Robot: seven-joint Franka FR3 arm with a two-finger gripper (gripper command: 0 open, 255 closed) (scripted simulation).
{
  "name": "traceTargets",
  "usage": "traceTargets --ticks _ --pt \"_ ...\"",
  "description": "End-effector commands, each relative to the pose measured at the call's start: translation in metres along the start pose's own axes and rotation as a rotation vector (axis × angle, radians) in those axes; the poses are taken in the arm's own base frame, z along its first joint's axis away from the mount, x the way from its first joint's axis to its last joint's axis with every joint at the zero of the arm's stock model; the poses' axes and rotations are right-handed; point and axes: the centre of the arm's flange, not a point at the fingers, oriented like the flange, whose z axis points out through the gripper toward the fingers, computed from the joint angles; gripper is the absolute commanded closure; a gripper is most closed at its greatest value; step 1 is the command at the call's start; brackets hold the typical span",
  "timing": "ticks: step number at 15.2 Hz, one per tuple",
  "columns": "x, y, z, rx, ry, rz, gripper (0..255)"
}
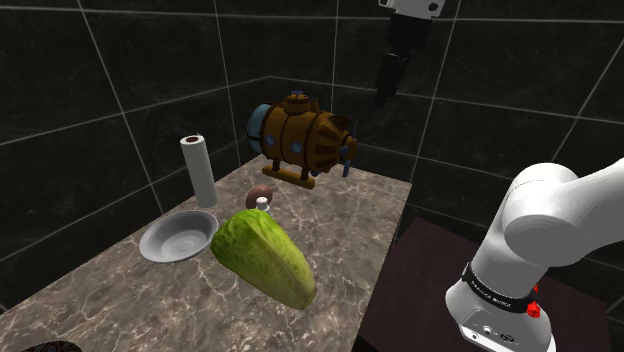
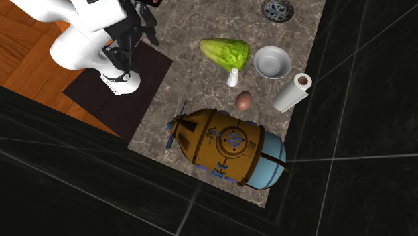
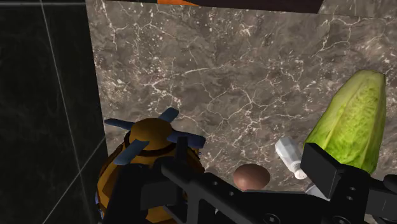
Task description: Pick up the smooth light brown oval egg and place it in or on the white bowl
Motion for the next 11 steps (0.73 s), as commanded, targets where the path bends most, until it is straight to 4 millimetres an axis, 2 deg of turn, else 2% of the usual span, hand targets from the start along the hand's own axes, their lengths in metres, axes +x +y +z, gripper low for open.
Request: traceTargets --ticks 1,11 --pt "0.000 0.000 0.000 0.000 0.000 0.000 0" --pt "0.068 -0.041 0.101 0.072 -0.015 0.355 0"
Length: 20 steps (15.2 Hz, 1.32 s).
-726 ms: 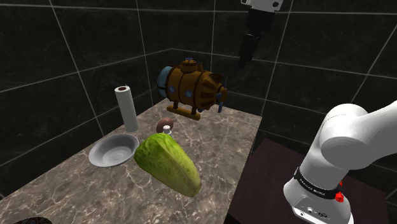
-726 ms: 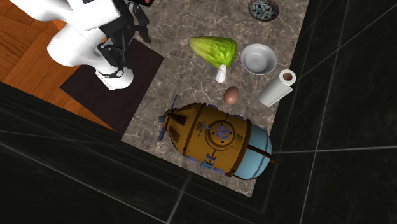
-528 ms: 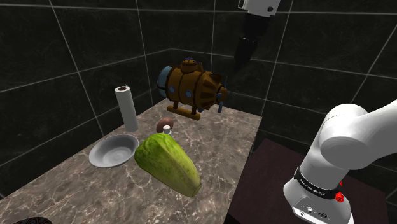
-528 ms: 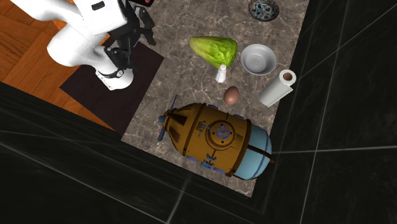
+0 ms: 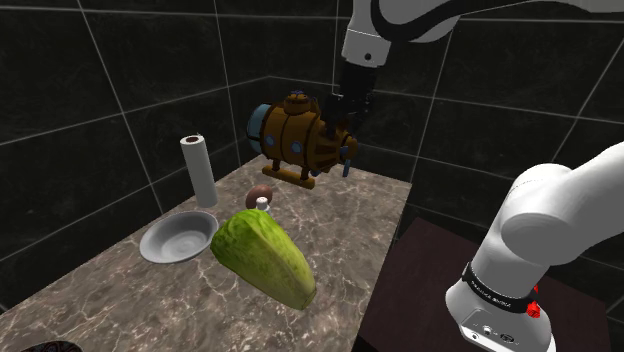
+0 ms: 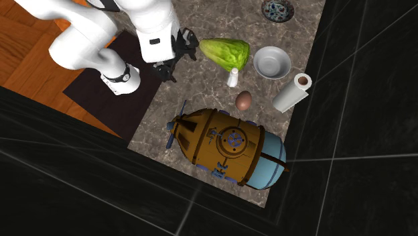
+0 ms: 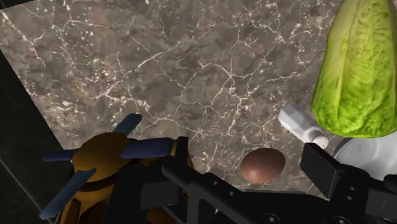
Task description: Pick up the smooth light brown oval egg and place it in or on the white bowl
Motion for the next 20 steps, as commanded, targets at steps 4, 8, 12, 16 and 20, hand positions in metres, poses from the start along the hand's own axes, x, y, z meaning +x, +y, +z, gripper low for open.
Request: traceTargets --ticks 4,8,12,16,20 --pt "0.033 -0.024 0.050 0.037 -0.006 0.182 0" --pt "0.061 -0.039 0.090 0.066 -0.012 0.324 0" --pt "0.091 -0.051 0.130 0.095 -0.018 0.466 0" --pt "0.123 -0.059 0.170 0.124 -0.024 0.608 0" --pt "0.155 -0.065 0.209 0.153 -0.030 0.750 0"
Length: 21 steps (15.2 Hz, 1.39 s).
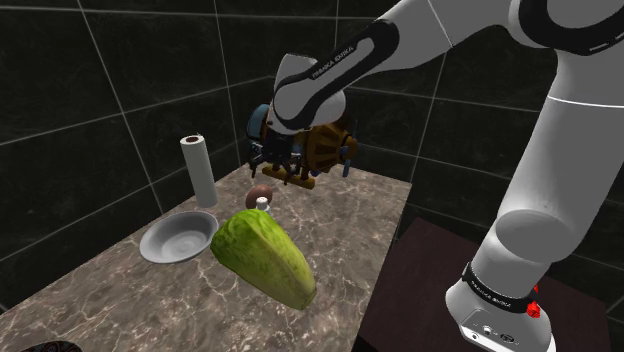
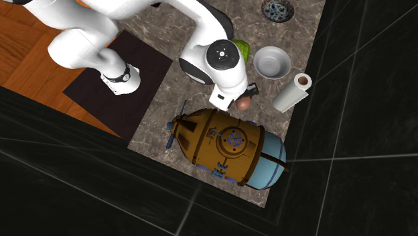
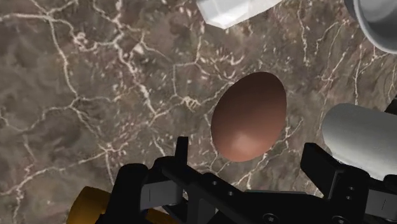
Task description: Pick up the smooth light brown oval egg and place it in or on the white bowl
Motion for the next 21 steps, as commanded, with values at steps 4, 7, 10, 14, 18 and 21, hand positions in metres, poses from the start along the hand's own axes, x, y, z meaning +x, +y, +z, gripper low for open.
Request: traceTargets --ticks 4,7,10,14,18,21 --pt "0.013 -0.010 0.036 0.014 -0.003 0.068 0" --pt "0.013 -0.010 0.051 0.014 -0.003 0.068 0" --pt "0.013 -0.010 0.060 0.014 -0.003 0.068 0" --pt "0.013 -0.010 0.060 0.014 -0.003 0.068 0" --pt "0.012 -0.011 0.061 0.014 -0.003 0.068 255" --pt "0.011 -0.011 0.062 0.014 -0.002 0.068 255"
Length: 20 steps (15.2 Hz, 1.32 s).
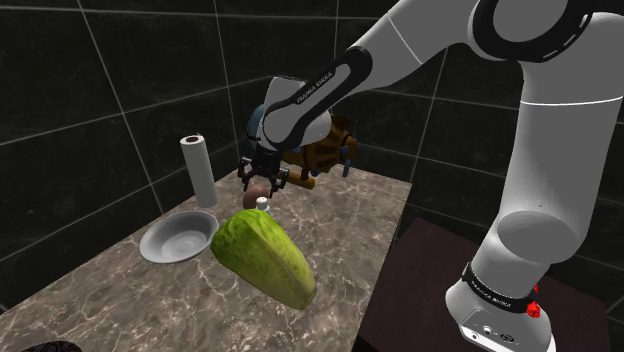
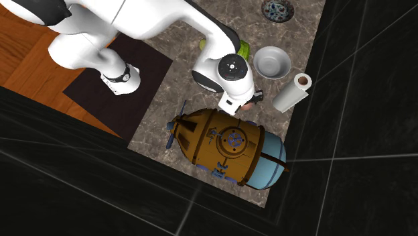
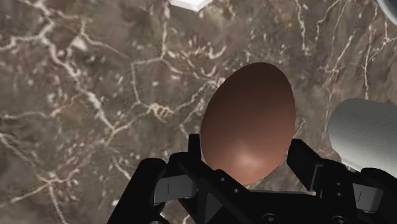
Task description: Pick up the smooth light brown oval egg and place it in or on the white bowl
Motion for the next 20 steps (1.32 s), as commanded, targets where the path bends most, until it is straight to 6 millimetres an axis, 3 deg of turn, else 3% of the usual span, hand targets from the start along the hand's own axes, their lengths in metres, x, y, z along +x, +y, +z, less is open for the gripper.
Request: traceTargets --ticks 1,5,20 --pt "0.005 0.009 0.007 -0.017 -0.008 0.016 255" --pt "0.005 0.008 0.006 -0.017 -0.009 0.016 255" --pt "0.002 -0.016 -0.069 -0.017 -0.009 0.016 255"
